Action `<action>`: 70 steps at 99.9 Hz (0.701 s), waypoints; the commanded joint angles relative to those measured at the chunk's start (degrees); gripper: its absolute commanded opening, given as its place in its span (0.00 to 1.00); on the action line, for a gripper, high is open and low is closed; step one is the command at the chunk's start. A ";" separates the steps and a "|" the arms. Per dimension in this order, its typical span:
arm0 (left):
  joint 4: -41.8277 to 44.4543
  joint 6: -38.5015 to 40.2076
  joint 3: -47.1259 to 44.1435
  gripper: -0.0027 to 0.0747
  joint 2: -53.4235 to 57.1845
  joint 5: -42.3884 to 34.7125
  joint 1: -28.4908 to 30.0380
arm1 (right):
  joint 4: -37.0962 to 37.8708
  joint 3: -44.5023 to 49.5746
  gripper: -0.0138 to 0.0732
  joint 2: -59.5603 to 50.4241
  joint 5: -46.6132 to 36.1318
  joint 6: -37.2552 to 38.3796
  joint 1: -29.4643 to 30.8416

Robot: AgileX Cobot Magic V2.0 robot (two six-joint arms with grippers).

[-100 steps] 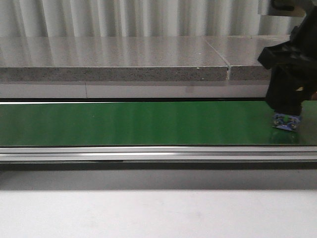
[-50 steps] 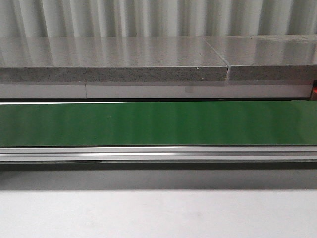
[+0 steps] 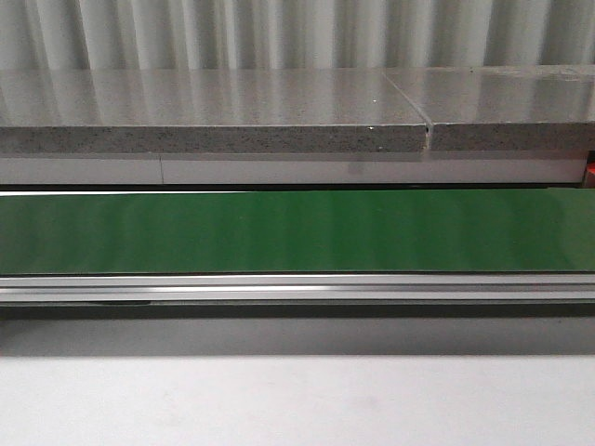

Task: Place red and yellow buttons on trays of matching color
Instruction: 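Carry the yellow button with the right gripper into the yellow tray, then open the right gripper and return it above the belt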

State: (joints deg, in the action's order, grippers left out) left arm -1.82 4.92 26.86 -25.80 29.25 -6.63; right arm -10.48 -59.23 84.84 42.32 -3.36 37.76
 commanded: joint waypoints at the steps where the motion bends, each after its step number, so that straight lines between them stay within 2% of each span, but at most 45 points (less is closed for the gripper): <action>1: -0.49 0.15 1.51 0.01 -0.21 -4.29 -0.37 | -0.26 -1.38 0.42 0.52 -2.91 0.24 0.47; 70: -0.49 0.15 1.51 0.01 -0.21 -4.29 -0.37 | -0.79 -1.38 0.42 10.57 -5.84 0.59 0.47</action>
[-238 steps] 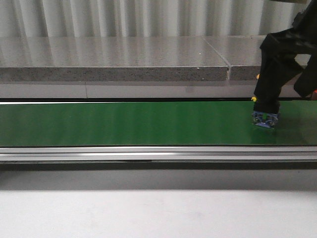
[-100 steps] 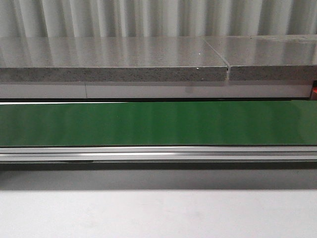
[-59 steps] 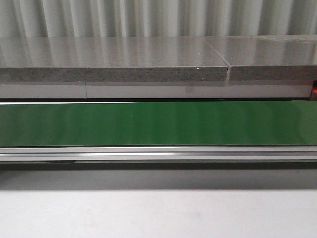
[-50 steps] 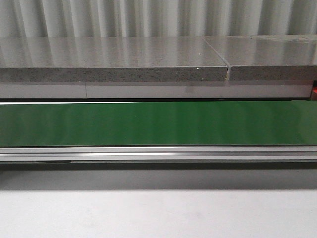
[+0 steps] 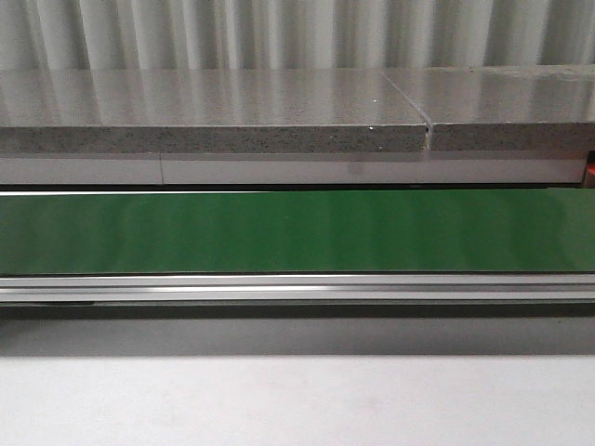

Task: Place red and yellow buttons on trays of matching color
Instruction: 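Open the right gripper and return it above the belt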

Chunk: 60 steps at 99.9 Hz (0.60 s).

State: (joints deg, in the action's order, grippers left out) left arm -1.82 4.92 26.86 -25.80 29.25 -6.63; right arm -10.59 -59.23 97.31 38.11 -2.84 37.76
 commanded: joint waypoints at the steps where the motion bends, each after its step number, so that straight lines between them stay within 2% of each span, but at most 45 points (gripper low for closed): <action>1: -0.49 0.15 1.51 0.01 -0.21 -4.29 -0.37 | -0.69 -1.38 0.42 -1.90 -1.63 0.07 0.47; 11: -0.49 0.15 1.51 0.01 -0.21 -4.29 -0.37 | -0.80 -1.38 0.47 -1.75 -1.37 0.07 0.47; 26: -0.49 0.15 1.51 0.01 -0.21 -4.29 -0.37 | -0.80 -1.38 0.66 -1.75 -0.93 0.07 0.47; 35: -0.49 0.15 1.51 0.01 -0.21 -4.29 -0.37 | -0.84 -1.38 0.73 -1.75 -0.67 0.07 0.47; 60: -0.49 0.15 1.51 0.01 -0.21 -4.29 -0.37 | -1.60 -1.48 0.75 -2.86 0.07 0.09 0.47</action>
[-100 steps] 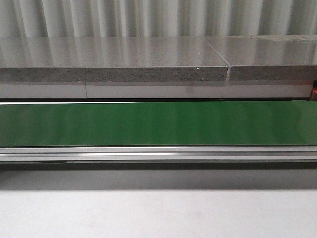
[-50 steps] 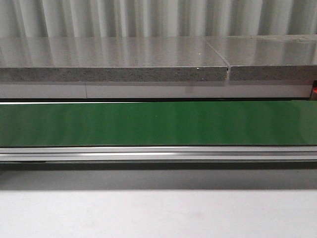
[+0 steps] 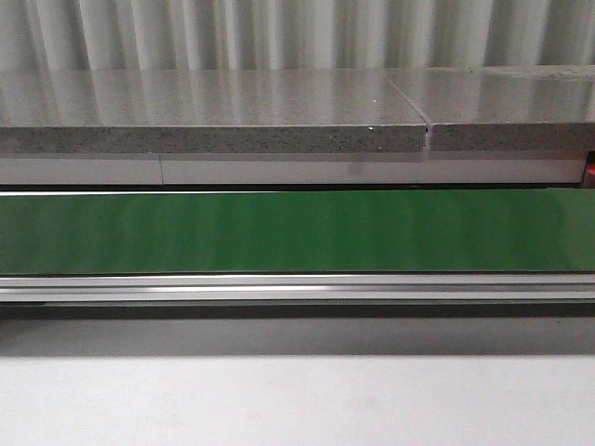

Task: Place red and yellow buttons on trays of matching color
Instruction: 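Open the right gripper and return it above the belt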

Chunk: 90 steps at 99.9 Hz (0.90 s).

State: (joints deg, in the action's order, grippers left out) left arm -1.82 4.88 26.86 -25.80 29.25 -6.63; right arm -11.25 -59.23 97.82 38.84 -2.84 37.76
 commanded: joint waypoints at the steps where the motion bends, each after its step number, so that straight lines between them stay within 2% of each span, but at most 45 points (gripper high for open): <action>1: -0.49 0.19 1.51 0.01 -0.21 -4.29 -0.37 | -0.94 -1.48 0.75 -3.51 -0.66 0.09 0.47; 29: -0.49 0.19 1.51 0.01 -0.21 -4.29 -0.37 | -1.07 -1.48 0.75 -11.54 -0.84 0.09 0.21; 45: -0.49 0.19 1.51 0.01 -0.21 -4.29 -0.37 | -1.29 -1.48 0.75 -17.30 -0.52 0.09 -2.18; 59: -0.49 0.19 1.51 0.01 -0.21 -4.29 -0.37 | -1.29 -1.48 0.75 -22.35 0.72 0.09 -6.93; 90: -0.49 0.19 1.51 0.01 -0.21 -4.29 -0.37 | -1.24 2.38 0.75 -31.63 -0.59 -1.12 -23.02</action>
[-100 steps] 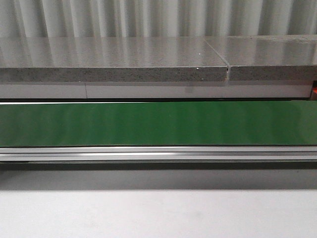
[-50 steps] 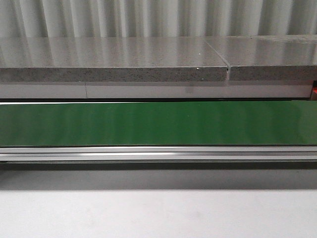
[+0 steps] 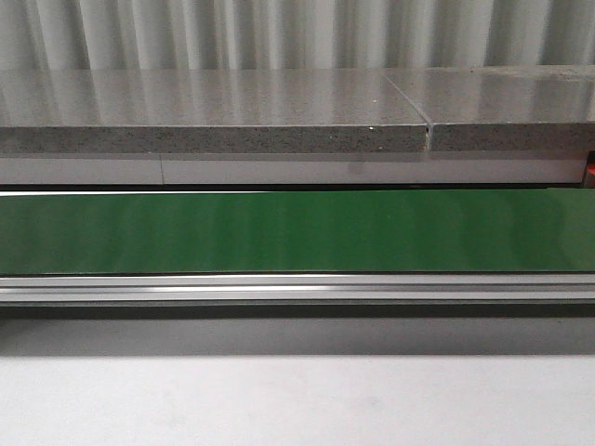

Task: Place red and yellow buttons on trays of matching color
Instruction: 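Open the right gripper and return it above the belt, then move the left gripper over the remaining buttons on the table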

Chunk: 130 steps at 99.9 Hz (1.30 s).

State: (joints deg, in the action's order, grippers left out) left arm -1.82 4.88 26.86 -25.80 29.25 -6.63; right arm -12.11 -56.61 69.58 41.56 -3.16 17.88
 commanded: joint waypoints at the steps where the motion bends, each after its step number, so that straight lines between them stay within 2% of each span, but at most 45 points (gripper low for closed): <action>1: -0.49 0.19 1.51 0.01 -0.21 -4.29 -0.37 | -0.38 0.04 0.75 -3.75 -3.39 -0.93 -3.83; 26: -0.49 0.19 1.51 0.01 -0.21 -4.29 -0.37 | -0.38 3.83 0.74 -10.25 -3.73 -2.74 -13.93; 48: -0.49 0.19 1.51 0.01 -0.21 -4.29 -0.37 | -0.38 8.24 0.74 -15.22 -2.82 -2.74 -14.97; 57: -0.49 0.19 1.51 0.01 -0.21 -4.29 -0.37 | -0.38 9.62 0.66 -17.14 -2.38 -2.74 -14.97; 81: -0.49 0.19 1.51 0.01 -0.21 -4.29 -0.37 | -0.38 12.46 0.22 -20.62 -2.85 -2.74 -14.97; 93: -0.49 0.19 1.51 0.01 -0.21 -4.29 -0.37 | -0.38 12.65 0.08 -20.68 -3.09 -2.74 -14.97; 130: -0.49 0.19 1.51 0.01 -0.21 -4.29 -0.37 | -0.38 12.65 0.08 -20.58 -3.04 -2.74 -14.97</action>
State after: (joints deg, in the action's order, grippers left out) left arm -1.82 4.88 26.86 -25.80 29.25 -6.63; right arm -12.20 -42.43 49.72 41.73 -5.26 2.96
